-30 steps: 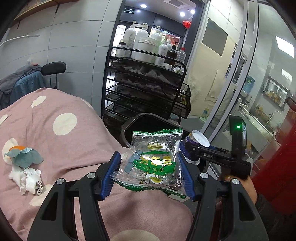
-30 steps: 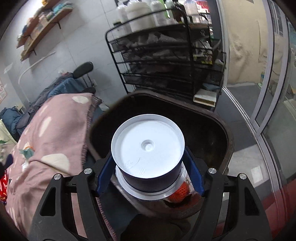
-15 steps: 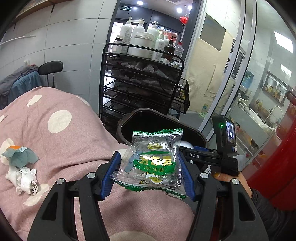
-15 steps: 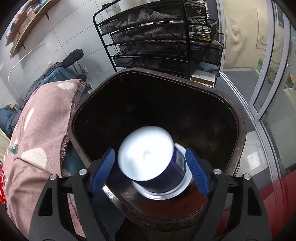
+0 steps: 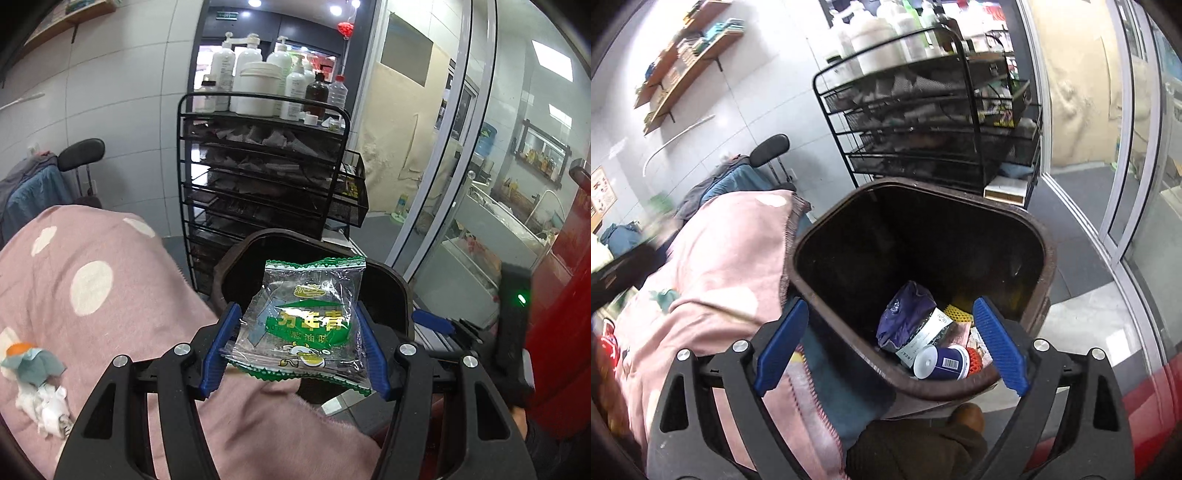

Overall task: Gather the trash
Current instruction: 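Lower the snack wrapper into the bin and open the left tool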

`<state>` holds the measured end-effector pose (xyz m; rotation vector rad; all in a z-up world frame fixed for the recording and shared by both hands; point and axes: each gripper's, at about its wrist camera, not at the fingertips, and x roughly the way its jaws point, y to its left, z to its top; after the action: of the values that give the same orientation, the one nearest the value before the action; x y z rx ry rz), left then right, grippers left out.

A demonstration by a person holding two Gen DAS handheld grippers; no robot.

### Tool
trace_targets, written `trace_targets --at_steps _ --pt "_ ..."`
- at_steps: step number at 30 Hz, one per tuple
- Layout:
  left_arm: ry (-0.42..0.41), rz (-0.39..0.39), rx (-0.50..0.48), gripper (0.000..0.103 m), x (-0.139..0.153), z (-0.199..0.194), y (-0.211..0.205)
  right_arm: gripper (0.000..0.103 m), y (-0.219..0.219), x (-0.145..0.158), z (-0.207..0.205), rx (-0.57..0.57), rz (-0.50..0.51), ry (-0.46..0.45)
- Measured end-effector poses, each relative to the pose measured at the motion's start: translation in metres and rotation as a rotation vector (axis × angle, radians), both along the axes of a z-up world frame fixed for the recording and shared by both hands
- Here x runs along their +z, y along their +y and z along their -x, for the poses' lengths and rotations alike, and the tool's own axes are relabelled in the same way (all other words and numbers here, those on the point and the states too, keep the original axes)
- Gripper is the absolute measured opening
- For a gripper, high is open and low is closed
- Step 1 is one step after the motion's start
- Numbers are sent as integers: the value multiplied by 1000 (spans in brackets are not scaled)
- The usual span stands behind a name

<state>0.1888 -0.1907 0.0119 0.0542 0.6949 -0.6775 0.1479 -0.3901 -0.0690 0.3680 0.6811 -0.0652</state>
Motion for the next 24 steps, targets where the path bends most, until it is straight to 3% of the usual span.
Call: trace_targets --at_steps 7,18,24 --pt "119 -5 -52 61 -16 -35 -38 90 12 11 27 26 70 -39" --pt "176 -86 -104 61 -37 -54 -78 91 11 15 43 31 94 -48" --pt "245 -65 -80 61 -48 -65 -81 91 13 12 46 36 87 -38"
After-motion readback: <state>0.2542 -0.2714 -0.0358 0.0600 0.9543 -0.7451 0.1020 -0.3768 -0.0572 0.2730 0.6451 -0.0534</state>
